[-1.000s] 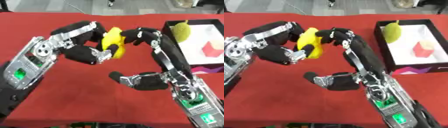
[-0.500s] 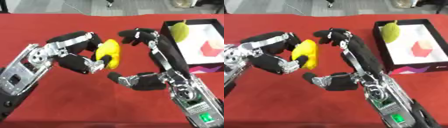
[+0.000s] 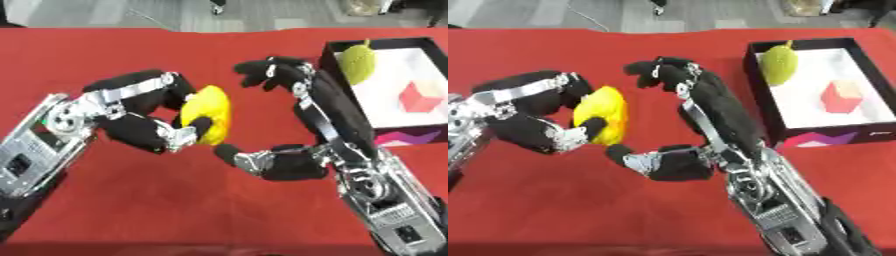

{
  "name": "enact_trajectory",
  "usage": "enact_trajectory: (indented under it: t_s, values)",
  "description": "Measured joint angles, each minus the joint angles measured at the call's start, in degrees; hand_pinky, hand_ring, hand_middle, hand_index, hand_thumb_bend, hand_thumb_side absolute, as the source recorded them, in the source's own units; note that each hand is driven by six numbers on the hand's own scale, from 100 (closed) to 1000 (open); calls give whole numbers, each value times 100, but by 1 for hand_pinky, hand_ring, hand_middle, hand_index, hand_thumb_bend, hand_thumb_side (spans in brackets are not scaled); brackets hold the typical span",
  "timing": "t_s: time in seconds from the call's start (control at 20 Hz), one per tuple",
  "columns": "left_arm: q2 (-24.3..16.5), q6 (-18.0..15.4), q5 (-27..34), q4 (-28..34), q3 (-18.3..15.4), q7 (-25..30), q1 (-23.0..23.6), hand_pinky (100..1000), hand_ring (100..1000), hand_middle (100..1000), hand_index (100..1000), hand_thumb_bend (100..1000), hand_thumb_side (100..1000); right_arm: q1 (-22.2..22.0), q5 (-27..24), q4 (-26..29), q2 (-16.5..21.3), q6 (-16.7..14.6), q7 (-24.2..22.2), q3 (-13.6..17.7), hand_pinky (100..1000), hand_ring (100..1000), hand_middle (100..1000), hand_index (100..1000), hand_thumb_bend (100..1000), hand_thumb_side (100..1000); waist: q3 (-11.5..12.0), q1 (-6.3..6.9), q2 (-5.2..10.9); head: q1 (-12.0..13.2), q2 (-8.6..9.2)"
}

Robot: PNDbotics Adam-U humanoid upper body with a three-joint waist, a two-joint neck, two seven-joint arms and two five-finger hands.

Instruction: Pick up the objects with one hand, pass them to the other hand, and then place them into the box on the other side of the table.

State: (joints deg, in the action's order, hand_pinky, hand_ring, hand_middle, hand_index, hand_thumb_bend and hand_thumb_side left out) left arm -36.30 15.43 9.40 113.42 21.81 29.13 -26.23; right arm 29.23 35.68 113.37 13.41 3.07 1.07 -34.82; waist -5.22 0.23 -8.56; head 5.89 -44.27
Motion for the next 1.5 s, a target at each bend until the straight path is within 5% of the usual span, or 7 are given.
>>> enact_trajectory:
  t_s: [1.1, 1.15, 1.25, 1.3, 1.5]
  values:
    - [193, 116, 247, 1, 248, 243, -290, 596, 366, 244, 309, 100, 316, 6, -25, 0, 16, -42, -250, -85, 596, 637, 592, 788, 548, 268, -3, -1, 8, -47, 0]
    - [211, 123, 257, 1, 250, 246, -298, 596, 367, 246, 311, 100, 315, 6, -26, 0, 16, -43, -251, -85, 555, 599, 568, 746, 436, 239, -3, -1, 8, -47, 0]
    - [219, 133, 265, 1, 272, 249, -306, 601, 371, 250, 315, 100, 314, 7, -32, 0, 16, -26, -224, -85, 539, 586, 558, 726, 380, 224, -8, -1, 8, -59, 0]
    - [233, 136, 268, 1, 282, 252, -308, 618, 383, 263, 328, 100, 310, 7, -41, 0, 16, -6, -191, -85, 504, 554, 523, 680, 258, 182, -8, -1, 8, -66, 0]
    - [285, 124, 312, 1, 298, 336, -327, 632, 396, 283, 347, 100, 306, 7, -66, 4, 16, 113, 54, -98, 413, 482, 425, 506, 106, 100, -8, -1, 8, -71, 0]
